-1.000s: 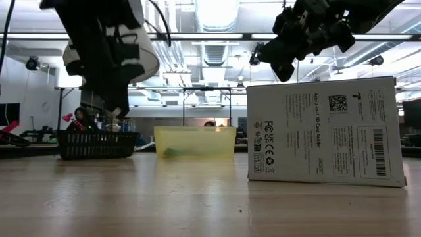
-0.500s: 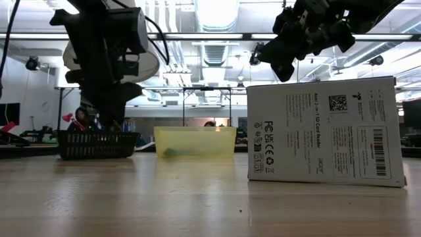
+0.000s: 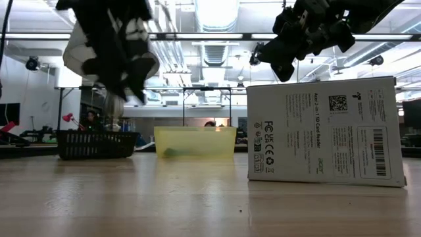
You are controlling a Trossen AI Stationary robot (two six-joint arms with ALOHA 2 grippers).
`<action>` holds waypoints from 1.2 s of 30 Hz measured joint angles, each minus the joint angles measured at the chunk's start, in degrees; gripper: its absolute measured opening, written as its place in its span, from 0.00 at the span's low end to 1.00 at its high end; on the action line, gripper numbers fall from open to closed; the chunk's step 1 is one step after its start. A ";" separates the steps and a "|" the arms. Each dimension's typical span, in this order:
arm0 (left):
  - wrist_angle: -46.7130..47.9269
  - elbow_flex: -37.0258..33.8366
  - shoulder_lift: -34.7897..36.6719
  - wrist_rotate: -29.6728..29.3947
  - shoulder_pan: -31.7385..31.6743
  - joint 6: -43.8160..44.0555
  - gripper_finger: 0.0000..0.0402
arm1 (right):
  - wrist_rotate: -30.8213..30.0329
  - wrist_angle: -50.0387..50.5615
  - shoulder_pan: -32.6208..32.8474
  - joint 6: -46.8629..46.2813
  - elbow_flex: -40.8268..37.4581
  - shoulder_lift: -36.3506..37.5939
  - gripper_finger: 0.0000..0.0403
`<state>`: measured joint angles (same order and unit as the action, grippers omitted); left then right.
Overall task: Pick and place items into bin
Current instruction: Put the left white box into the blue bin
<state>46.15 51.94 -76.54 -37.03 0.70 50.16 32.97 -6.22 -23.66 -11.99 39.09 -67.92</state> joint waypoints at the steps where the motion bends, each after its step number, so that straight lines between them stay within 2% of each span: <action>1: -2.74 0.50 0.85 0.56 0.20 -2.48 0.67 | 0.00 0.00 0.00 0.00 0.00 0.00 0.19; 4: -14.83 0.90 3.85 4.21 0.73 -12.19 0.61 | -0.01 0.00 0.00 0.19 0.00 0.00 0.19; 8: -34.32 0.79 6.38 15.11 0.80 -25.08 0.50 | 0.00 0.01 0.00 0.18 0.00 0.00 0.19; 10: -42.61 0.79 7.22 18.85 0.80 -29.01 0.44 | 0.00 0.02 0.00 0.09 0.00 0.00 0.19; 13: -49.39 0.77 8.02 19.99 0.80 -31.55 0.34 | 0.02 0.58 0.00 -1.65 0.00 0.00 0.19; 19: -49.83 0.33 10.13 19.99 0.78 -32.55 0.16 | 0.18 1.76 0.72 -7.58 0.00 1.16 0.19; 24: -49.47 -0.26 12.24 20.56 0.78 -32.58 0.07 | -1.71 1.40 5.68 -4.09 0.00 5.39 0.22; 30: -49.68 -1.72 18.02 21.10 0.78 -32.95 0.01 | -11.61 4.09 16.15 -4.32 2.33 10.01 0.24; 34: -49.49 -3.15 21.12 21.11 0.78 -35.50 0.00 | -25.27 17.32 24.76 -3.48 6.50 9.37 0.29; 36: -49.55 -3.44 22.05 21.09 0.79 -37.18 0.00 | -29.33 23.25 28.54 -4.91 8.80 7.74 0.33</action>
<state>-3.40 48.50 -54.49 -15.94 1.49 12.99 3.64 17.03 4.88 -16.90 47.89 -60.18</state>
